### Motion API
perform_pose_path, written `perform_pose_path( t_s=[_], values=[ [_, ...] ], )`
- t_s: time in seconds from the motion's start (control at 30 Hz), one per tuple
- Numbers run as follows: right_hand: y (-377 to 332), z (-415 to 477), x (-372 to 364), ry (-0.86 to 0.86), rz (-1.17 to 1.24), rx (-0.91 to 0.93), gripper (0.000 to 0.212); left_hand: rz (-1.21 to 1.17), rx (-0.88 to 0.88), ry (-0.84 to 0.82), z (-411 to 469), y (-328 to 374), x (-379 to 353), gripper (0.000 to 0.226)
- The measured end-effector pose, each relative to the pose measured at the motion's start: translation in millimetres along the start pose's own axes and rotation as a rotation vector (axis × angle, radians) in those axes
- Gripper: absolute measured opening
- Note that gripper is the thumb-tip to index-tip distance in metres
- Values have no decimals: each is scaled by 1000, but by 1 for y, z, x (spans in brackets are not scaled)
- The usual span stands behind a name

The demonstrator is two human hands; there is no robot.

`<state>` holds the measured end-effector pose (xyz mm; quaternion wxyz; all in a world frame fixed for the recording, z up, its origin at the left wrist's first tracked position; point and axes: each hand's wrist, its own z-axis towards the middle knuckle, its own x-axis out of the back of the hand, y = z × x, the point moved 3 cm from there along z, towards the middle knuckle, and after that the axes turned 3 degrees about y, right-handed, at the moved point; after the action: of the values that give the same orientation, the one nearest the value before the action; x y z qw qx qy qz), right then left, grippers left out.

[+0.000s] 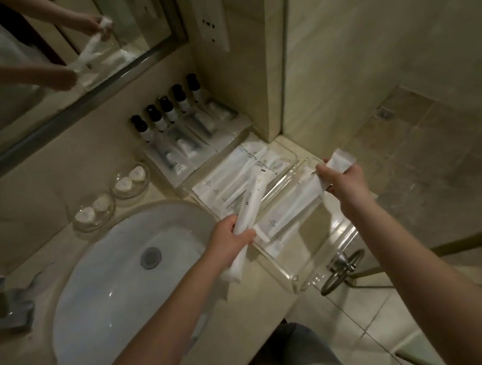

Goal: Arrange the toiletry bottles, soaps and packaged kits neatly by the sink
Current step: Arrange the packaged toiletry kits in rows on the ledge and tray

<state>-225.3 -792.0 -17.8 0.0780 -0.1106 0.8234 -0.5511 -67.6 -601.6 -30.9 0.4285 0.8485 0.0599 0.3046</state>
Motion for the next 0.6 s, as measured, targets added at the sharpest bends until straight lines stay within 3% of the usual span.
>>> perform_pose_path(
  t_s=[0.17,0.47,0.6],
  values=[
    [2,25,26,26,-108,-48,12,138,-31,68,15,-2,-9,12],
    [47,20,23,-49,-113,-250,13,303,-122,-58,21,-4,-35,34],
    [61,23,24,71,-87,-260,27,298,-143,-16,20,-4,-36,32]
  ],
)
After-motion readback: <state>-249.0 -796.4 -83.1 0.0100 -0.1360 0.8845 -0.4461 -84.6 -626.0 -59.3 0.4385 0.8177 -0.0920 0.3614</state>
